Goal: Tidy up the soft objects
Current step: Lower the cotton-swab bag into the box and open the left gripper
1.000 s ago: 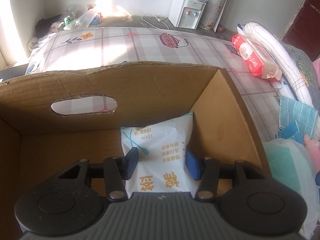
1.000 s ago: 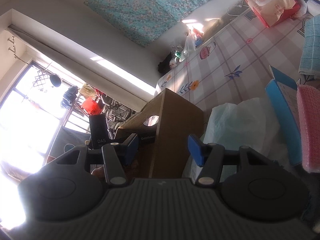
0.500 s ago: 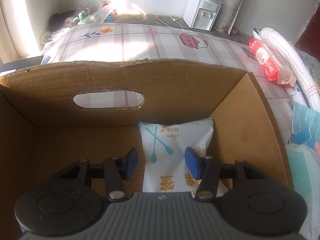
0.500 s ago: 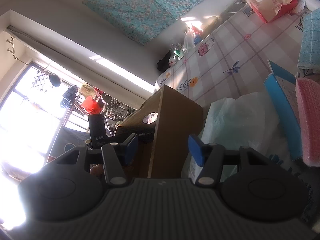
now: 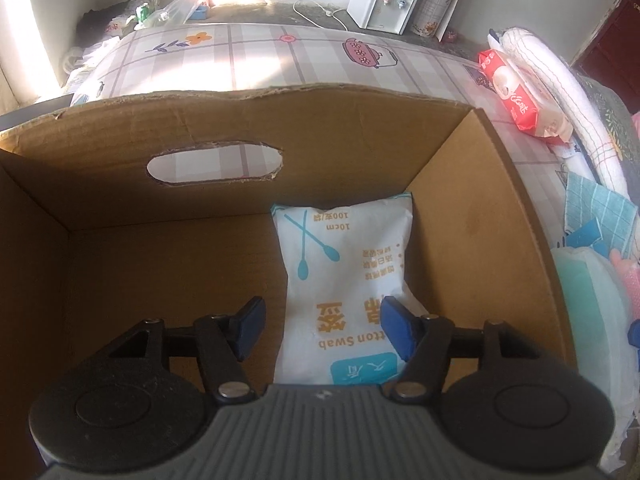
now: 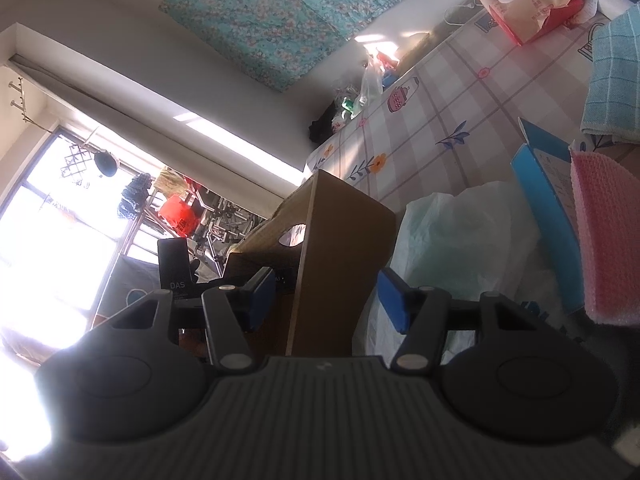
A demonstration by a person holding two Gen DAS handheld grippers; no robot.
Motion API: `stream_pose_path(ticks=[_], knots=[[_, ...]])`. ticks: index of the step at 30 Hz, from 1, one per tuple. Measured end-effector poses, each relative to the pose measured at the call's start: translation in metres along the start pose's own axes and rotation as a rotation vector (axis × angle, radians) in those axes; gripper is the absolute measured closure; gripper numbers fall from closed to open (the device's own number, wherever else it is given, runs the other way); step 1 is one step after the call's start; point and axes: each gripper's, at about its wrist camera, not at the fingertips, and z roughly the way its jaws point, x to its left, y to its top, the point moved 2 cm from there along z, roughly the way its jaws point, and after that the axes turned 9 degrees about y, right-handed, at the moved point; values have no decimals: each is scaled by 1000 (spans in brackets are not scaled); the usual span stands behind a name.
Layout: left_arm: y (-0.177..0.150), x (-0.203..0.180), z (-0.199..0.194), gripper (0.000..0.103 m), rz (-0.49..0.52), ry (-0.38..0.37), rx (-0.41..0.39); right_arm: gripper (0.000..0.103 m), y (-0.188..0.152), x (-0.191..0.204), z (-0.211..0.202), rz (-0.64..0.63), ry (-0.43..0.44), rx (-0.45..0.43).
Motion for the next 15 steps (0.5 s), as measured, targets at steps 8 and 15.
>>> stream_pose_path(ticks=[8, 15], knots=[[4, -1, 7, 42, -2, -16, -34, 46, -1, 0, -5, -5, -5, -14], [4, 3, 6, 42, -36, -35, -64, 46, -5, -3, -16, 3, -18, -34]])
